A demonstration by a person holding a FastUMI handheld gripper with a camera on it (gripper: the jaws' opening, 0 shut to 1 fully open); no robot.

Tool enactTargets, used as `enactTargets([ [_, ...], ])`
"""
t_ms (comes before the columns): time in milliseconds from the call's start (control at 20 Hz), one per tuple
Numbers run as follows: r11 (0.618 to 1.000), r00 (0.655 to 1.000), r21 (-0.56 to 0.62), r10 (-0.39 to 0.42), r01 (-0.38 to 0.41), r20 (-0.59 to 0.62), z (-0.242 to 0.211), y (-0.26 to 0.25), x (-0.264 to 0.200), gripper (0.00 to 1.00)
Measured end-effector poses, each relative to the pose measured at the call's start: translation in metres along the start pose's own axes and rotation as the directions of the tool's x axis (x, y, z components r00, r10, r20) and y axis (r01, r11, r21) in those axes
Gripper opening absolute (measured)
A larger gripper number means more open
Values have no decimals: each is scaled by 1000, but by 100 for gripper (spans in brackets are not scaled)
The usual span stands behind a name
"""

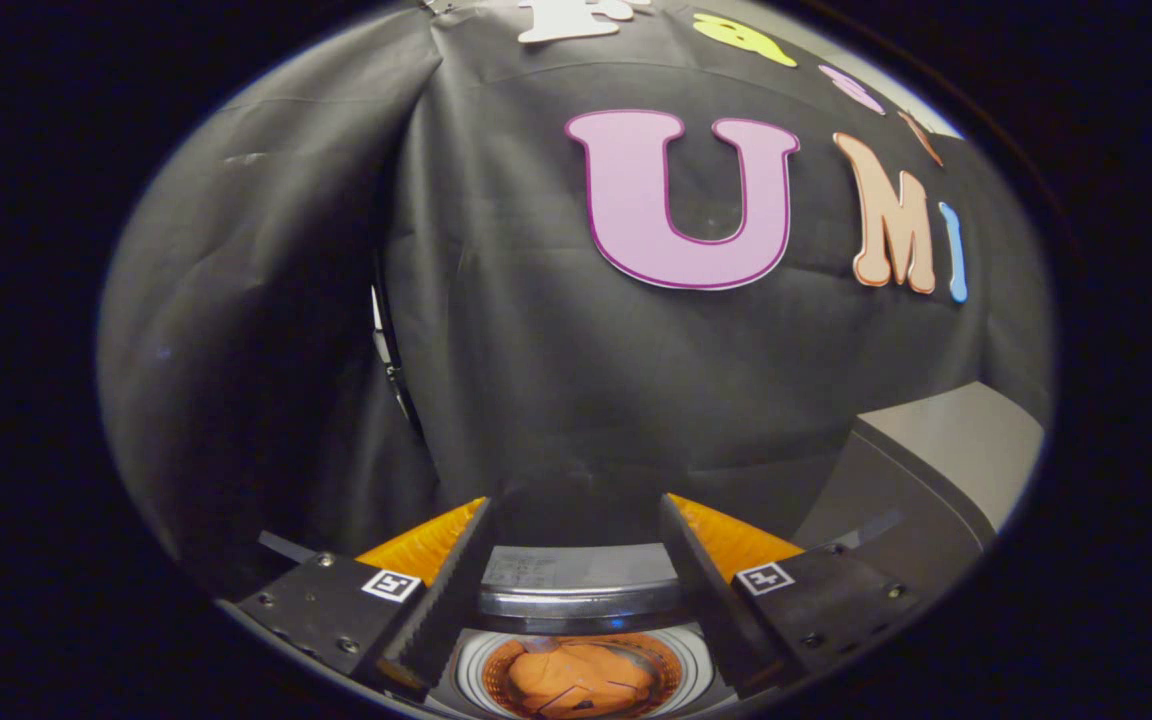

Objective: Put the clothes into the washing machine and then close the washing machine lid.

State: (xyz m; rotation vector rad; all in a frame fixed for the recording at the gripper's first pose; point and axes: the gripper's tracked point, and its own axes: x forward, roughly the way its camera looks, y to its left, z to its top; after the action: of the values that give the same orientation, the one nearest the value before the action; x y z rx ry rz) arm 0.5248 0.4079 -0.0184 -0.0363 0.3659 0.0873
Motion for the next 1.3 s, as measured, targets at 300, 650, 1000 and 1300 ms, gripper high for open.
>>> enactTargets([
  [300, 1000, 996, 13, 0, 1, -87, -8, 1, -3, 99],
  [650, 994, 986, 106, 18, 0, -167, -41, 4, -1, 98],
  [1000, 997, 988, 71, -12, 24, -155, -51, -4, -2, 98],
  [1300, 999, 992, -23, -32, 29, -126, -53, -9, -8, 98],
])
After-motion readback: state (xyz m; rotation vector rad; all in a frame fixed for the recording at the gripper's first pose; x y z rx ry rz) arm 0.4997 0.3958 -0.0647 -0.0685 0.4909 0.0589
